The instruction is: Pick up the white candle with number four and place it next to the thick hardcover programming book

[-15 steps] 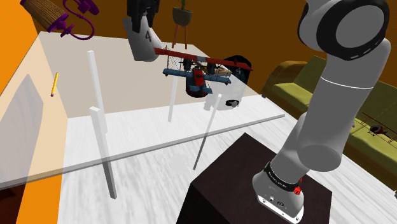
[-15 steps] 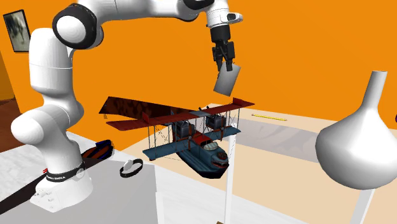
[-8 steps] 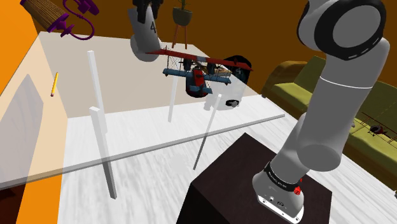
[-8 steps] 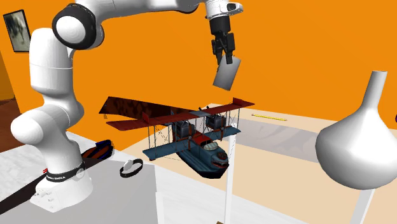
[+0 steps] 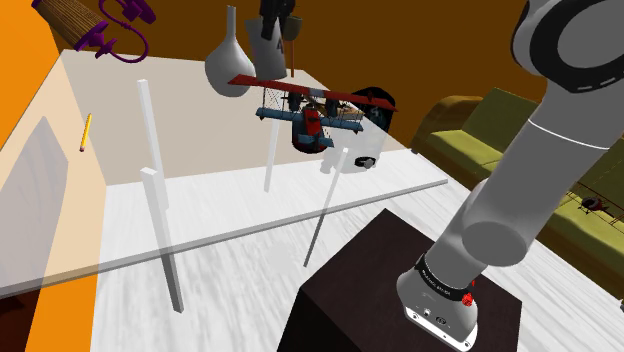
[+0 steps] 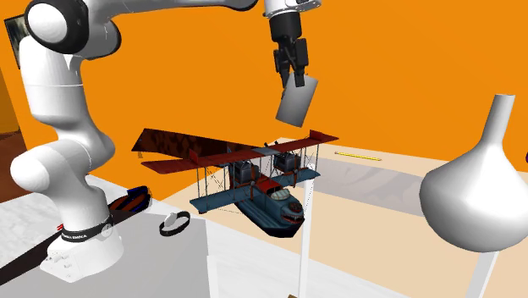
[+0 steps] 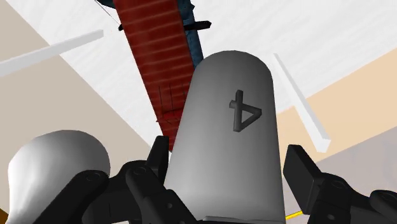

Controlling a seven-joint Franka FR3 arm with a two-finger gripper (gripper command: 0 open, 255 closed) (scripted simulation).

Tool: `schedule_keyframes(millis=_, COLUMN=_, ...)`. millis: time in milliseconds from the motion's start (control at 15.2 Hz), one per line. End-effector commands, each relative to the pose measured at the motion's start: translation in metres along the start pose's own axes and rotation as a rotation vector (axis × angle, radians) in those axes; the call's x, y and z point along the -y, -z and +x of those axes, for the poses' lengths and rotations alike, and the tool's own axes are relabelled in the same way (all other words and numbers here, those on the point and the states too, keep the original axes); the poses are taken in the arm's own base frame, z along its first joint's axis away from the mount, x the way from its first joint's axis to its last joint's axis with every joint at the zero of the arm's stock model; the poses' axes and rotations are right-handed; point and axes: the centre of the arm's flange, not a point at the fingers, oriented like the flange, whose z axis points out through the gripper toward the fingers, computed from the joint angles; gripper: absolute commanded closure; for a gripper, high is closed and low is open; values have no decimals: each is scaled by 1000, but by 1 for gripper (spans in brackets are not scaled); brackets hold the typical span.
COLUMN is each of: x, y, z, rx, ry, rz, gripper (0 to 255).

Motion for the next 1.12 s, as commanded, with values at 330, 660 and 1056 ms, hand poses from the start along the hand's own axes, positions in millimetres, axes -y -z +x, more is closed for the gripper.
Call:
schedule_keyframes(millis=330, x=-77, y=2, z=-55, rx=-1, ry=1, rz=0, gripper=255)
schedule_keyframes(millis=660, x=-131, y=3, z=-93, rx=-1, ry=1, rz=0, gripper=255)
schedule_keyframes(millis=1056, x=-196, y=4, z=-138, rx=-1, ry=1, rz=0, gripper=255)
